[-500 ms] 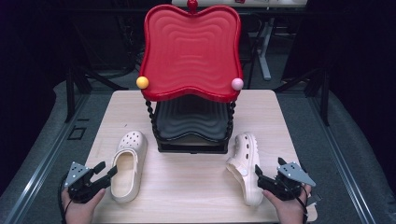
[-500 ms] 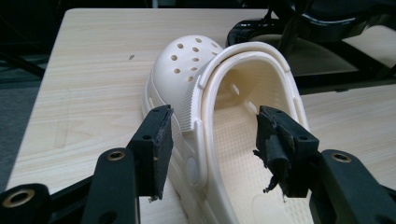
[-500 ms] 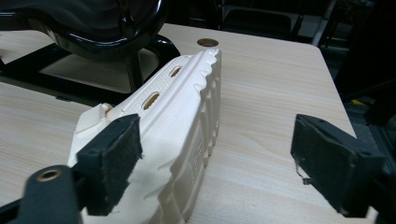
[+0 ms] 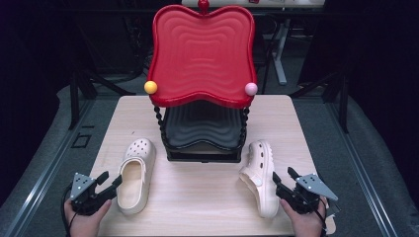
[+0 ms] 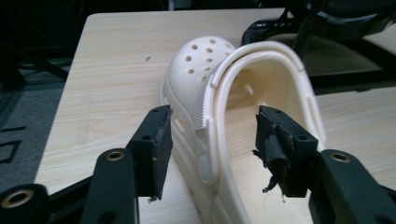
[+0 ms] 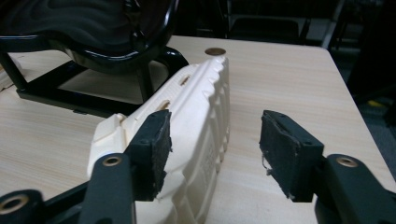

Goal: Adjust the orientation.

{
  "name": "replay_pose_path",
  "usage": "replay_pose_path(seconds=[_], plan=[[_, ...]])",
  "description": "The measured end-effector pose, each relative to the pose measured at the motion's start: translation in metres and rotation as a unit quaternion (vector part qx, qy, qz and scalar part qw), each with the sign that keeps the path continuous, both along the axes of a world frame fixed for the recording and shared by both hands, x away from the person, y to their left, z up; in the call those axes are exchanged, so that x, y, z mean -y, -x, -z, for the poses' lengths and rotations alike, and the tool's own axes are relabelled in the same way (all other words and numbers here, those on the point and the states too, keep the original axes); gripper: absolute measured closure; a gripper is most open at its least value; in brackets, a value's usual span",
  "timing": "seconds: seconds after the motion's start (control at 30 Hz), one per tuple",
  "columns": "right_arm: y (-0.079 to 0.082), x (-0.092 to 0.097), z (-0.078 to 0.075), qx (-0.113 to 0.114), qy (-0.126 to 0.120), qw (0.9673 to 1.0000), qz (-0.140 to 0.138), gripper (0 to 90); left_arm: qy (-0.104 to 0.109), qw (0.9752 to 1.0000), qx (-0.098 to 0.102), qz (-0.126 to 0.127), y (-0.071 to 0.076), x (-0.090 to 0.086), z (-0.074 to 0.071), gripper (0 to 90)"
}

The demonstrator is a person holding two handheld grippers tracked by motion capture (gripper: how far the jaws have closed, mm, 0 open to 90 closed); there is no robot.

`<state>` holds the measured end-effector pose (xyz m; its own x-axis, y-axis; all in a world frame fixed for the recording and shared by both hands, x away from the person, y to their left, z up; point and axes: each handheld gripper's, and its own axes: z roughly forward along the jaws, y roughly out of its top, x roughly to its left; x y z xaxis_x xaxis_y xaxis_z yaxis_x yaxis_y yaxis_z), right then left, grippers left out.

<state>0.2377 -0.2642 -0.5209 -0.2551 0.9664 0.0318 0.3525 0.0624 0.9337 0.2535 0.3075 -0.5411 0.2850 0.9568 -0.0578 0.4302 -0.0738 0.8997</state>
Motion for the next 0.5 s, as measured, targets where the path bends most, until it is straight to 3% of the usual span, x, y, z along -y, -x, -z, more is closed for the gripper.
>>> replay_pose_path(seconds=[0.13,0.27,0.5], plan=[[-0.002,0.006,0.003,-0.011,-0.020,0.9997,0.004,47.5,-0.007,1.0000,-0.006,0.003,-0.002,0.003,0.001,51.4],[-0.001,0.008,0.003,-0.010,-0.019,0.9997,0.008,49.9,-0.007,0.9999,-0.006,0.007,-0.006,0.007,0.001,53.3],[-0.001,0.009,0.001,0.002,-0.025,0.9995,0.017,53.6,-0.040,0.9991,-0.012,0.000,-0.024,0.017,-0.001,56.4]])
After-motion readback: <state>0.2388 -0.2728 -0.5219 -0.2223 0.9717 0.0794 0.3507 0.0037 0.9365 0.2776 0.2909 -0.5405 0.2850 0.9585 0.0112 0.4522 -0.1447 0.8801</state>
